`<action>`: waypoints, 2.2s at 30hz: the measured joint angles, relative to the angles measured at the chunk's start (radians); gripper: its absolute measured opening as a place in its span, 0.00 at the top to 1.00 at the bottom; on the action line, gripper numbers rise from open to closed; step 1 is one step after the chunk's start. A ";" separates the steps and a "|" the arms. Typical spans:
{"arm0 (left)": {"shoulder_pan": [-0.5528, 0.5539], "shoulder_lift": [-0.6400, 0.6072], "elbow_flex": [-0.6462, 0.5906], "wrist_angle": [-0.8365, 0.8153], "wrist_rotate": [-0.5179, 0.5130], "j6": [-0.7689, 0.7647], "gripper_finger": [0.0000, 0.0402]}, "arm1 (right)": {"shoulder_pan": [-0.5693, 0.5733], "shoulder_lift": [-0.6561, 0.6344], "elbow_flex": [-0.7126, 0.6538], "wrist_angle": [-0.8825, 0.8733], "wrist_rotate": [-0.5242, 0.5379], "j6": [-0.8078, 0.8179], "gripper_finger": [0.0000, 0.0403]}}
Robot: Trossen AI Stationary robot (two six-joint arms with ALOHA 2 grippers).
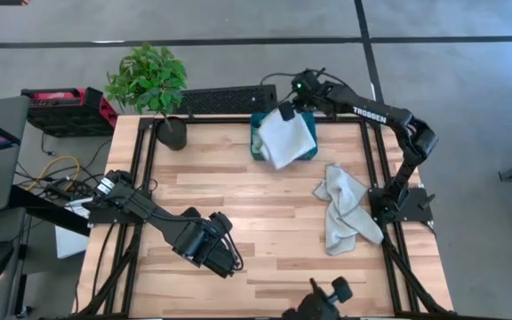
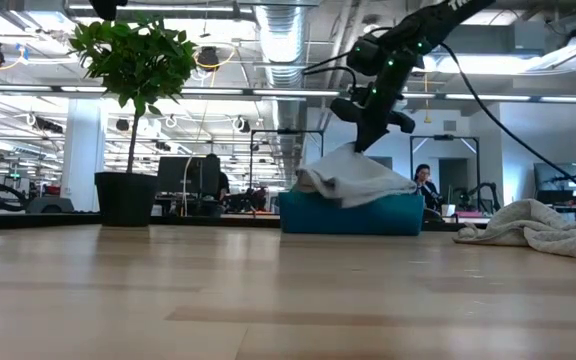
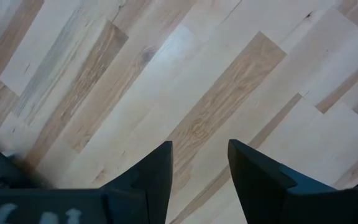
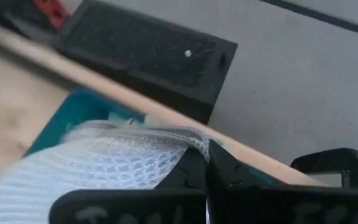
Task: Fold microfiber towels
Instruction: Put the left gray towel into the blue bin, then fold the gray towel
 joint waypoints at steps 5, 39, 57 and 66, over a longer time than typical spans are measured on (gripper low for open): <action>0.013 0.000 0.000 0.000 0.000 0.016 0.63 | -0.045 0.000 0.000 0.004 -0.002 0.037 0.98; 0.030 0.000 0.000 0.000 -0.006 0.045 0.63 | 0.073 0.106 -0.007 -0.003 -0.440 -0.127 0.45; 0.031 0.001 0.000 -0.002 0.001 0.037 0.63 | 0.078 0.147 0.000 -0.044 -0.453 -0.154 0.48; 0.031 0.001 0.000 -0.002 0.001 0.032 0.63 | 0.188 -0.153 0.000 -0.254 -0.426 -0.270 0.48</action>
